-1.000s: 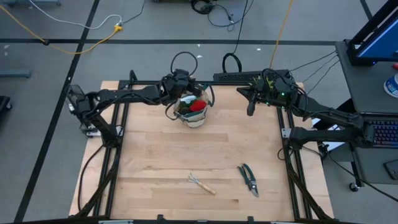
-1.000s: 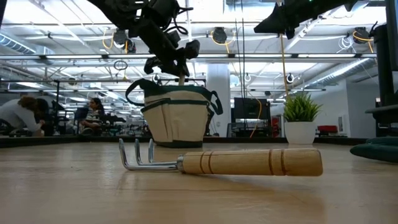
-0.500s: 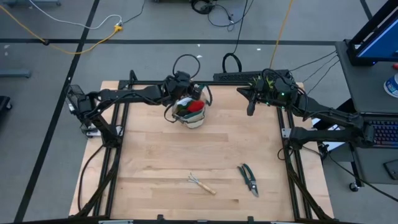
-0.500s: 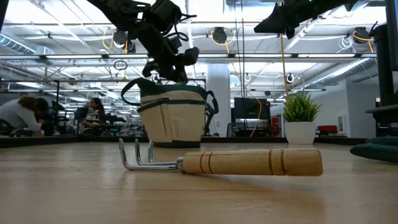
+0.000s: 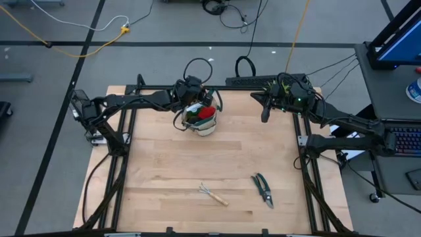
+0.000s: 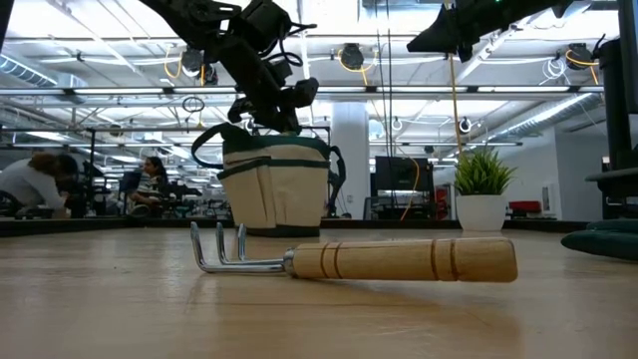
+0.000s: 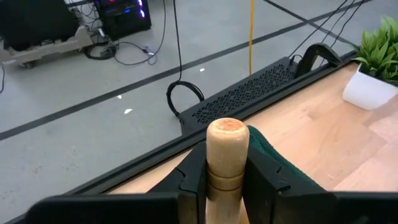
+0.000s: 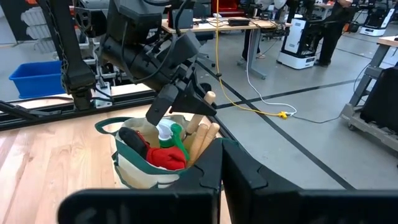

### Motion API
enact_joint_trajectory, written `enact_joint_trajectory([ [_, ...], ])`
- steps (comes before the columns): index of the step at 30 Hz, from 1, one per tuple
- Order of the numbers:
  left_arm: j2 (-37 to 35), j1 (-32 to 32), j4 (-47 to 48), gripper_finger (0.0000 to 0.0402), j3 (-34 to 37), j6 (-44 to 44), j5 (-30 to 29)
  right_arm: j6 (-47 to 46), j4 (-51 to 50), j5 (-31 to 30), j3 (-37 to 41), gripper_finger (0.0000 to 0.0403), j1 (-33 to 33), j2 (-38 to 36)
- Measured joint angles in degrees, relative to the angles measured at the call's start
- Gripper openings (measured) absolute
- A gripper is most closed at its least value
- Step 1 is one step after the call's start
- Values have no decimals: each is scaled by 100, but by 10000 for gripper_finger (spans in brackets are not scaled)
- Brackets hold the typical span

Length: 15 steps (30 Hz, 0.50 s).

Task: Pick & Place Garden tools in Gardening bag
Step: Put the top hand rake into the gardening bag

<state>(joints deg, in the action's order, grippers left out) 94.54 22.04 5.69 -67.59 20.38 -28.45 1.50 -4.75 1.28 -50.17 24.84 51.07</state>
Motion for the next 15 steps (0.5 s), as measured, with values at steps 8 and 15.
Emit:
enact_joint_trajectory([
  [8,74,-26,9,69,0,-83,184,2,0,0,0,0,0,-2],
  [15,140,-44,31,91,-2,-62,449,4,1,0,0,0,-2,-1],
])
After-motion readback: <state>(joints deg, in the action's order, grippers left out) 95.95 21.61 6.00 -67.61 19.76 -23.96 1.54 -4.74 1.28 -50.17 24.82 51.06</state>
